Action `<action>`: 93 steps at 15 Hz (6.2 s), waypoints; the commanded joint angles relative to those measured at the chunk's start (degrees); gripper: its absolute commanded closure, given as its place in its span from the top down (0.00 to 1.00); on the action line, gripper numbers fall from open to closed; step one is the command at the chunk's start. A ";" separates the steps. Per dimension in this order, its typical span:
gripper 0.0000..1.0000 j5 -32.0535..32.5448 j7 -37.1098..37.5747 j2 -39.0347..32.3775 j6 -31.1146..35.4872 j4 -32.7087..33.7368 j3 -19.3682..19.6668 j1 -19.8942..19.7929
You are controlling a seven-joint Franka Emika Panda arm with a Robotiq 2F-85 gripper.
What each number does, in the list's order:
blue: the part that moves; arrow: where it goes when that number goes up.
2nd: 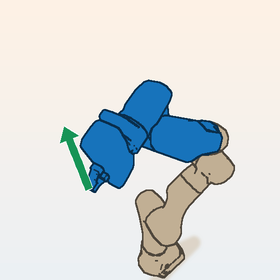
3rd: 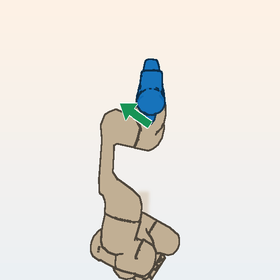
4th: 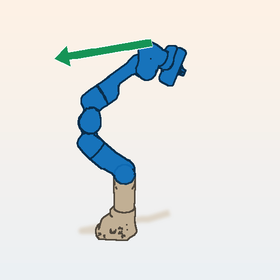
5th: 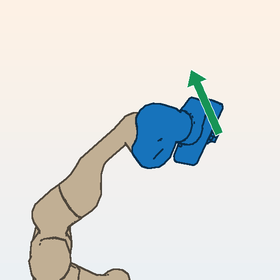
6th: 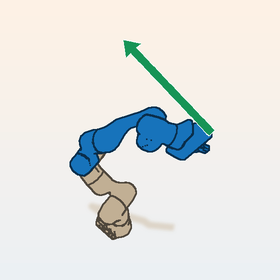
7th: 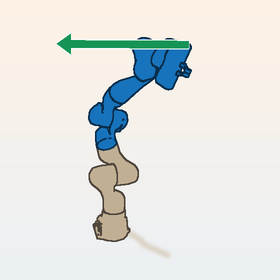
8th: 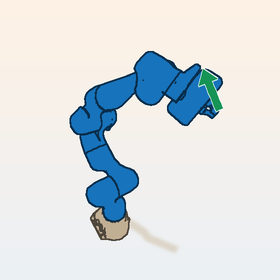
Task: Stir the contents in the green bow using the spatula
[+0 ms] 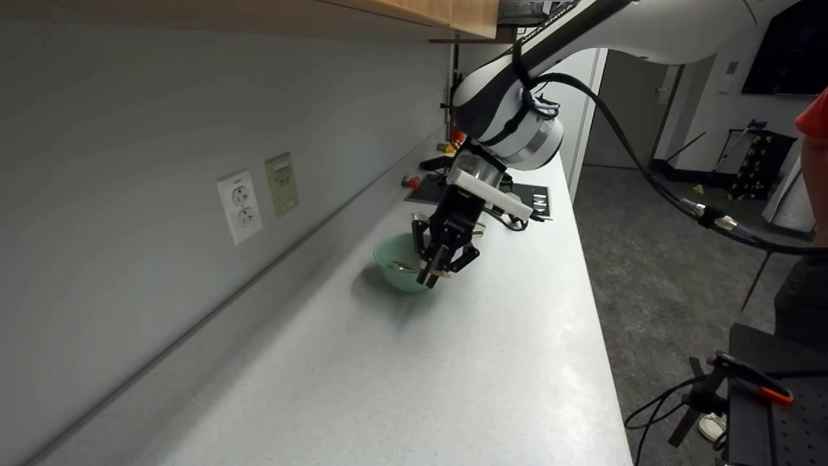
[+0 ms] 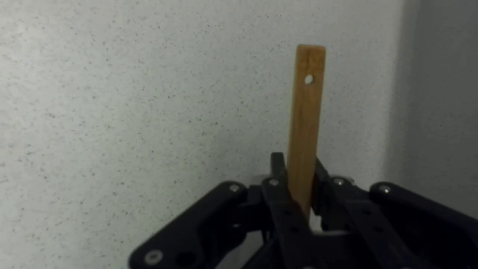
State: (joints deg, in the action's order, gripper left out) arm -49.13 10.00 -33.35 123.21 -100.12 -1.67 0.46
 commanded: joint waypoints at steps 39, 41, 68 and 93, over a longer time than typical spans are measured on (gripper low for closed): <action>0.04 -0.35 4.87 2.45 1.43 0.30 0.82 -0.23; 0.04 1.37 5.34 3.86 1.67 -0.58 0.83 0.52; 0.66 16.07 7.78 3.96 23.44 -4.89 -0.48 -0.59; 1.00 35.70 10.57 28.71 32.36 -34.42 2.55 3.21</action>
State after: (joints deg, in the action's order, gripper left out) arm -20.97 17.68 -11.74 153.42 -127.09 -0.92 1.86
